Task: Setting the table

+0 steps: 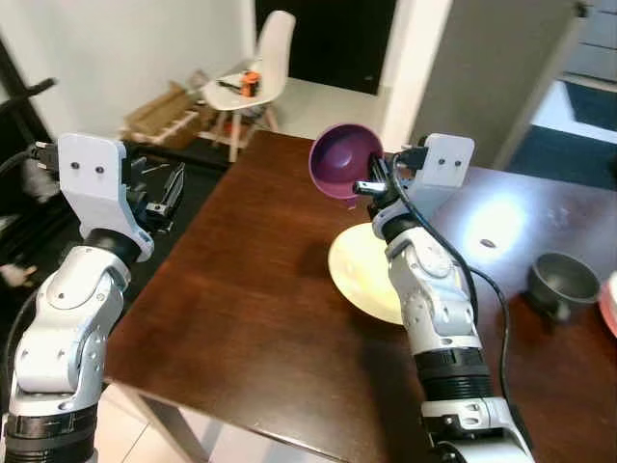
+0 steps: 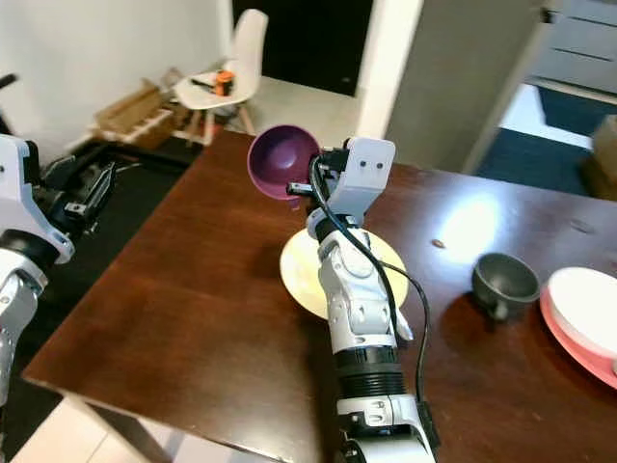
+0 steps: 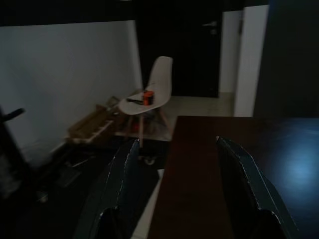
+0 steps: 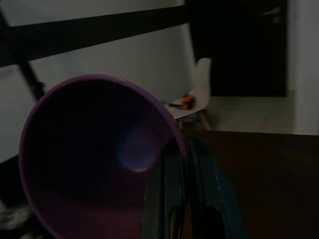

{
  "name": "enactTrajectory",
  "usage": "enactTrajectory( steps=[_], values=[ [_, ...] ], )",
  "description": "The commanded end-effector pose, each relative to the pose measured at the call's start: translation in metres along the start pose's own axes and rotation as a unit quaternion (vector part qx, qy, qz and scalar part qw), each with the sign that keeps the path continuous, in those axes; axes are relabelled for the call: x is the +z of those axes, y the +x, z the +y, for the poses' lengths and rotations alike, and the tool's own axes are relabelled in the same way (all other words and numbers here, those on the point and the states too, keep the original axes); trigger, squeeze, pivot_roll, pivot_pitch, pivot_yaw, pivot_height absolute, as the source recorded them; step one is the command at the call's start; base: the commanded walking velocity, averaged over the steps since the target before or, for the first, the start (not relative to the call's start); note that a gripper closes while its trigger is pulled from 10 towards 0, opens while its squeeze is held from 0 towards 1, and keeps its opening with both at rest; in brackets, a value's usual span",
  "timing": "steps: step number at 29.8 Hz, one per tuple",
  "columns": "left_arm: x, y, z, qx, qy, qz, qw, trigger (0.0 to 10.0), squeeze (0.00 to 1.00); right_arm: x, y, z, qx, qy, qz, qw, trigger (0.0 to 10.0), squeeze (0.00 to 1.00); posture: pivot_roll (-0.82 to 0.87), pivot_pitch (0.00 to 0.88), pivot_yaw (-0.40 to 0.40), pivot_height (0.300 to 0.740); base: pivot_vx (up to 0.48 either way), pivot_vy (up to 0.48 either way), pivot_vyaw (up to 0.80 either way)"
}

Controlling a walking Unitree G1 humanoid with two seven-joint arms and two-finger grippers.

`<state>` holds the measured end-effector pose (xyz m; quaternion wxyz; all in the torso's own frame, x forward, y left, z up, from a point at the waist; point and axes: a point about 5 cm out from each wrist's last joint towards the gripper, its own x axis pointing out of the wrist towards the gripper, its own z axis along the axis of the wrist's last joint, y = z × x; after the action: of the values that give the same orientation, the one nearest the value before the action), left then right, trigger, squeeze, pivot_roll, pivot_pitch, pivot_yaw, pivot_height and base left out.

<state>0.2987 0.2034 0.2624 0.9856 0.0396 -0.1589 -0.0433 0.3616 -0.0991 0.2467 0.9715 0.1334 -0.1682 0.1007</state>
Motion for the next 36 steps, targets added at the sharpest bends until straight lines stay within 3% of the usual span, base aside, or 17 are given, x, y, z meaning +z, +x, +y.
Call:
enactTrajectory(
  steps=[1,36],
  values=[
    [-0.0071,-0.0013,-0.0016,-0.001,0.003,0.014,1.0,10.0,0.0,0.0,-0.0013,-0.0005,0.001,0.007,0.0,1.0,10.0,0.0,0.09,0.015,0.048,0.74,0.0,0.0,0.77],
    [-0.0112,-0.0008,-0.0027,-0.004,0.006,0.023,1.0,10.0,0.0,-0.0018,-0.0032,-0.001,0.004,0.015,0.006,1.0,10.0,0.0,0.1,0.026,0.055,0.74,0.0,0.0,0.76]
  ],
)
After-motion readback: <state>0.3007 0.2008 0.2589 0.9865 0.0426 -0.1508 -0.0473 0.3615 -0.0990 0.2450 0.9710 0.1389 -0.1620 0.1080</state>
